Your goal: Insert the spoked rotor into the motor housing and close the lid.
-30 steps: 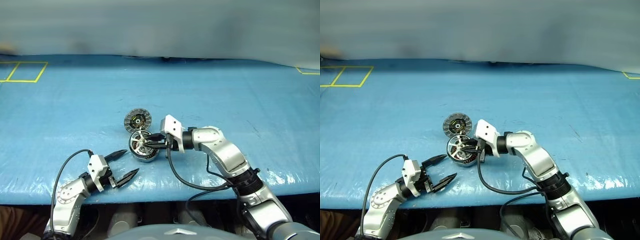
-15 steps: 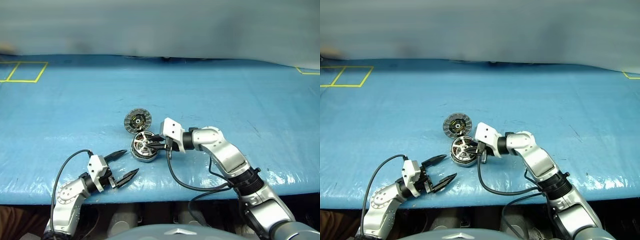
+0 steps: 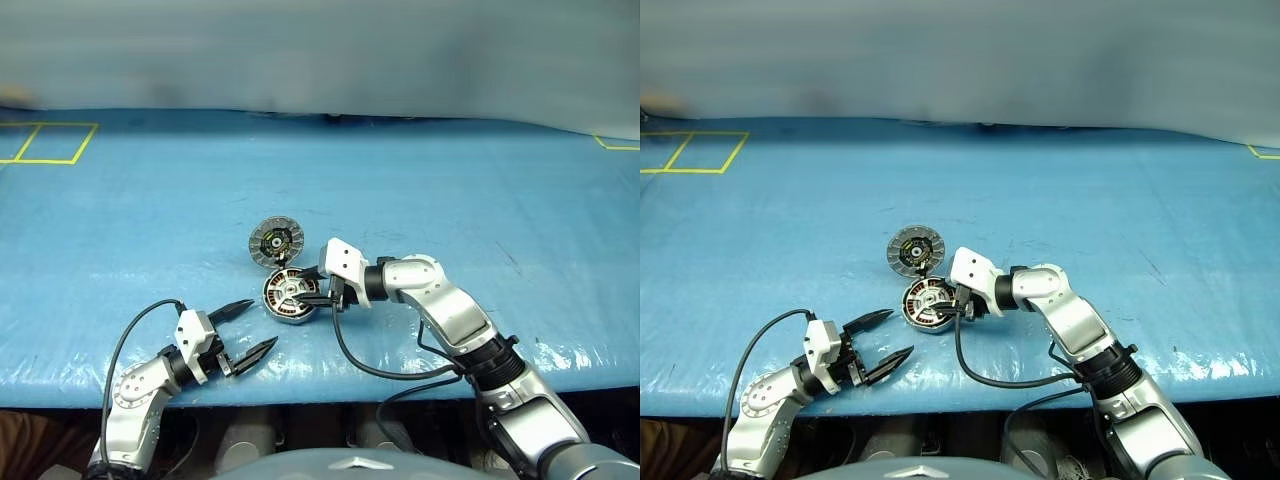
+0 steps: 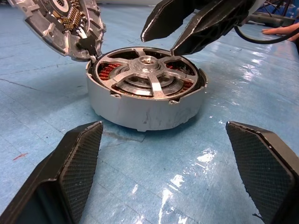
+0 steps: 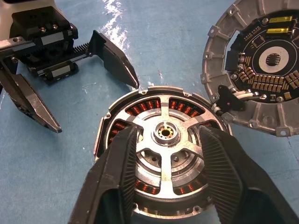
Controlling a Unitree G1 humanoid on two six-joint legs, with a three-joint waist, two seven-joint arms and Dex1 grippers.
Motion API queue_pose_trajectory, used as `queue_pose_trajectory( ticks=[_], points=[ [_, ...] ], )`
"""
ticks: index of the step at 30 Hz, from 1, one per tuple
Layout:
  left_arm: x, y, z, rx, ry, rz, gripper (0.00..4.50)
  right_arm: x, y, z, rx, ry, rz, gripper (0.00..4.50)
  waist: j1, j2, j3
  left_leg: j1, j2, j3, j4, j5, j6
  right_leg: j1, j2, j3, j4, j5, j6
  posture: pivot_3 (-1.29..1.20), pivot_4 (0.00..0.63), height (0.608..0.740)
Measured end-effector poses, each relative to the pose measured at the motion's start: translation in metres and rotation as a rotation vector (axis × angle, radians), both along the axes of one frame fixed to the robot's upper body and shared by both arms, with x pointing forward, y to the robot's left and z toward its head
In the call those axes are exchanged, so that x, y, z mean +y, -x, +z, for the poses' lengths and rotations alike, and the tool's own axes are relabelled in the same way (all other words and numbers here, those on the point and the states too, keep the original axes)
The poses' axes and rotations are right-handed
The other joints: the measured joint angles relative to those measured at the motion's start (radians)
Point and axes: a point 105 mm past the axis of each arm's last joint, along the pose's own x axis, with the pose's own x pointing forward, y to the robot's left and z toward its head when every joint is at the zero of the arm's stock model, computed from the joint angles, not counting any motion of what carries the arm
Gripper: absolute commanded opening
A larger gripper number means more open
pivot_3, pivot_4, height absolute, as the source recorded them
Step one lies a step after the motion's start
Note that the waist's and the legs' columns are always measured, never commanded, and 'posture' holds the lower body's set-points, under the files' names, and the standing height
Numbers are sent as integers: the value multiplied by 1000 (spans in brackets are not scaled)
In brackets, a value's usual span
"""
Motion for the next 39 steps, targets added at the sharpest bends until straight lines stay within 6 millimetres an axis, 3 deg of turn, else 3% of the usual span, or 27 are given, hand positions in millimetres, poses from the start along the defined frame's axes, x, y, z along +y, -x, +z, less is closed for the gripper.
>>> queue_pose_trajectory(
  ticks=[5, 6, 10, 15, 26, 32, 39],
  points=[
    [0, 0, 0, -1, 0, 0, 4500, 4, 1, 6, 10, -47, 7, 2732, 0, 0, 0, 0, 0, 0, 0, 0, 0, 0, 0, 0, 0, 0, 0, 0, 150, 740],
    [0, 0, 0, -1, 0, 1, 4500, 5, 1, 6, 11, -51, 5, 2554, 0, 0, 0, 0, 0, 0, 0, 0, 0, 0, 0, 0, 0, 0, 0, 0, 150, 740],
    [3, 0, 1, -5, -2, 13, 4500, 7, -1, 5, 33, -75, -26, 1509, -1, 0, 0, 0, 0, 0, 0, 0, 0, 0, 0, 0, 0, 0, 0, 0, 150, 740],
    [4, 0, 0, -7, -4, 21, 4500, 3, -7, -12, 85, -60, -82, 29, -1, 0, 0, 0, 0, 0, 0, 0, 0, 0, 0, 0, 0, 0, 0, 0, 150, 740],
    [6, 1, 0, -4, -6, 26, 4500, 3, -6, -19, 47, -27, -81, 29, -2, 0, 0, 1, 0, 0, 0, 0, 0, 0, 0, 0, 0, 0, 0, 0, 150, 740],
    [6, 2, -1, -2, -6, 29, 4500, 7, -8, -18, -103, 20, -100, 29, -3, 0, -1, 1, 0, 1, 0, 0, 0, 1, 0, 0, 1, 0, 0, 0, 150, 740],
    [6, 2, -1, -2, -5, 29, 4500, 9, 0, -13, -16, -62, -104, 29, -1, 0, -1, 0, 0, 0, 0, 0, 0, 0, 0, -1, 0, 0, 0, 0, 150, 740]
  ],
)
